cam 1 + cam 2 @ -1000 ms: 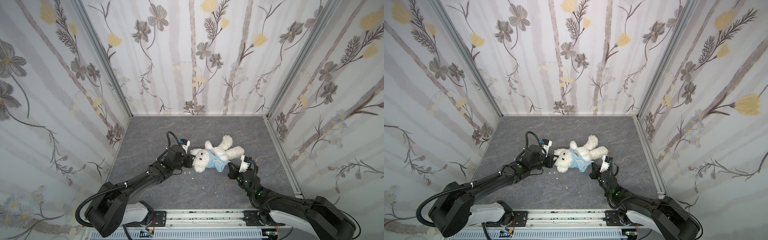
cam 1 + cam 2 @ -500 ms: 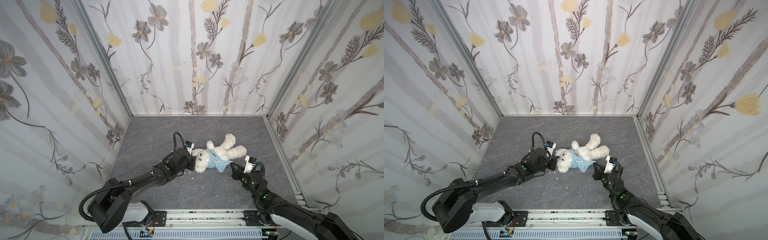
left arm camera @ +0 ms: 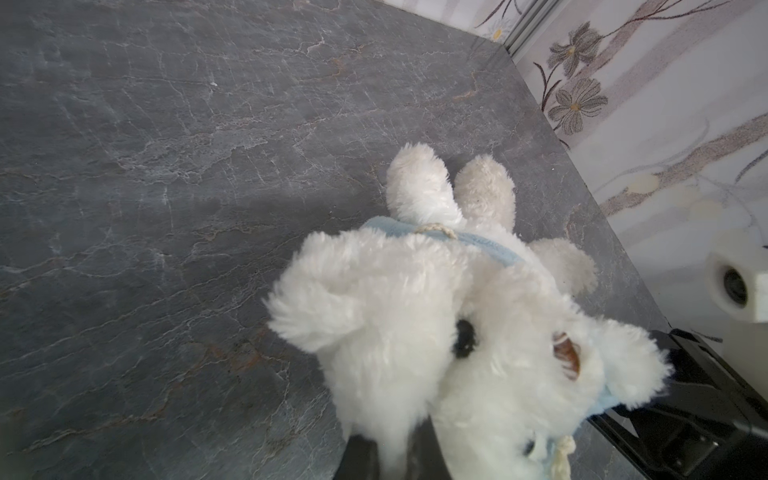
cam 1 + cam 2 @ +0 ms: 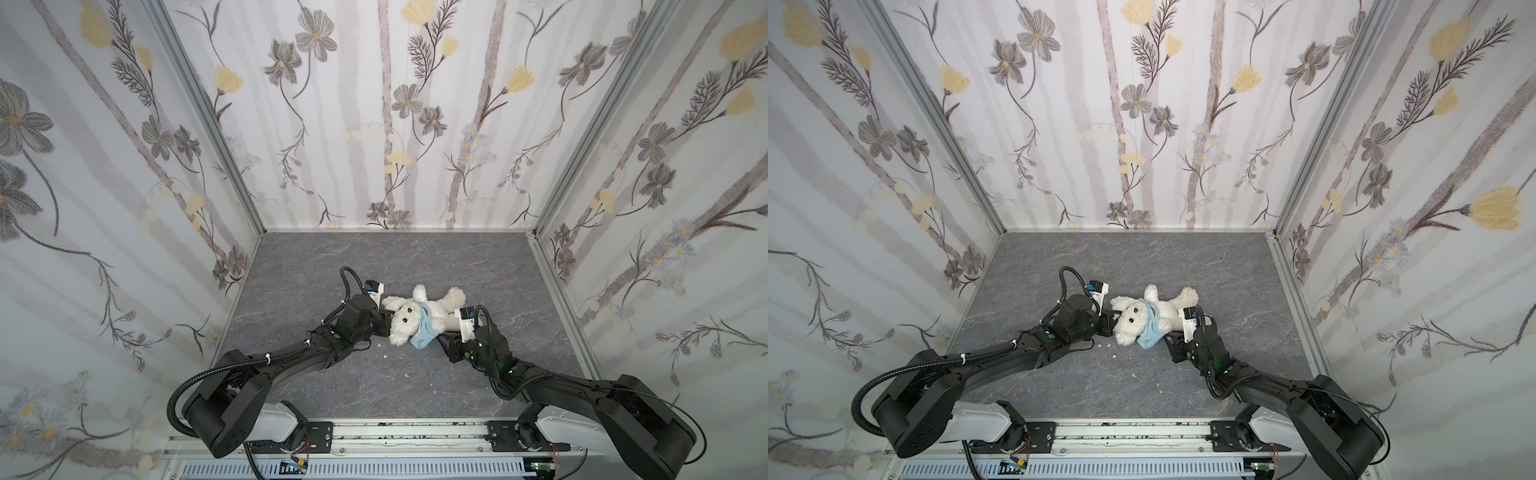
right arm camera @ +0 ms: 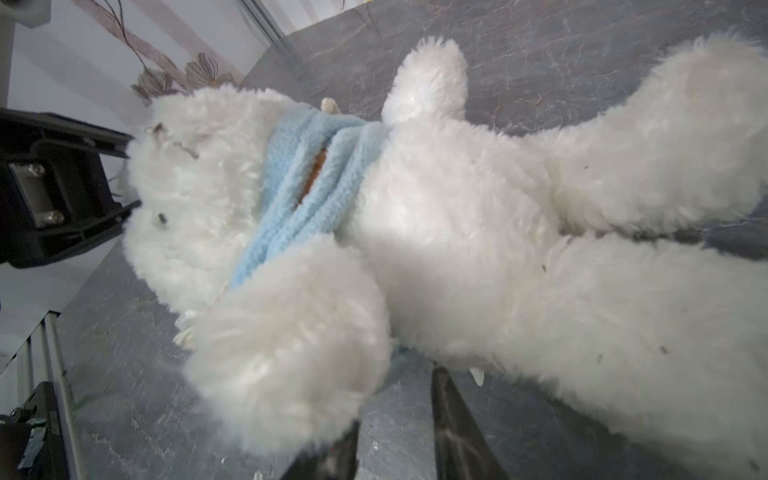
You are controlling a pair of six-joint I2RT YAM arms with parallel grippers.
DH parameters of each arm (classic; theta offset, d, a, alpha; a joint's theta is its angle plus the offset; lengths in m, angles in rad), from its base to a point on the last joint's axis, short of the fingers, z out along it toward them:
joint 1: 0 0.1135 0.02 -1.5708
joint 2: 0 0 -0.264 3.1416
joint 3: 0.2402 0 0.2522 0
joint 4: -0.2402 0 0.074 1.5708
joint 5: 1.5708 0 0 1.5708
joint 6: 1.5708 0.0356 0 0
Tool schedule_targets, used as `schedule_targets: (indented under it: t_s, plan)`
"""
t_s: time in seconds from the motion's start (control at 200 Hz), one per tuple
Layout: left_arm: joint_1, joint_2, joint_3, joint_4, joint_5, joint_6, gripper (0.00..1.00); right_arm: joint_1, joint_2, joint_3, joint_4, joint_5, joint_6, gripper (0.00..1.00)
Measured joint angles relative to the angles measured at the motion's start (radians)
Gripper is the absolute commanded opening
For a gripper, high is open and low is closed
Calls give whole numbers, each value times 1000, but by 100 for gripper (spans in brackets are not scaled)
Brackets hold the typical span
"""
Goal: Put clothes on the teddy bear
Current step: 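Grasp the hoodie over the bear's chest with the right gripper and tug down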
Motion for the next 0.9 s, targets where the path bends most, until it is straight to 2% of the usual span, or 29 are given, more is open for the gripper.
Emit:
schedule_targets:
  t_s: [0.165,0.195,0.23,0.275,0.35,0.45,0.51,0.64,0.899]
  plan:
    - [10,0,0,5,1,3,0,-1,-224,35,-194,32,-52,50]
    - [10,0,0,5,1,5,0,-2,-262,43,-223,36,-60,57]
    - [10,0,0,5,0,8,0,-2,-303,52,-255,40,-69,61]
    - [10,-1,0,5,-1,11,0,-2,-335,69,-286,43,-84,60]
    - [10,-3,0,5,-1,23,0,-3,-351,103,-312,29,-94,50]
    - [10,-5,0,4,-1,30,0,-15,-267,162,-299,-29,-81,30]
    - [10,-6,0,3,-1,34,0,-39,-183,203,-298,-76,-61,24]
    - [10,-16,0,1,-1,37,0,-90,-64,236,-290,-145,-18,24]
    - [10,-24,3,-3,0,53,0,-115,90,269,-247,-251,23,25]
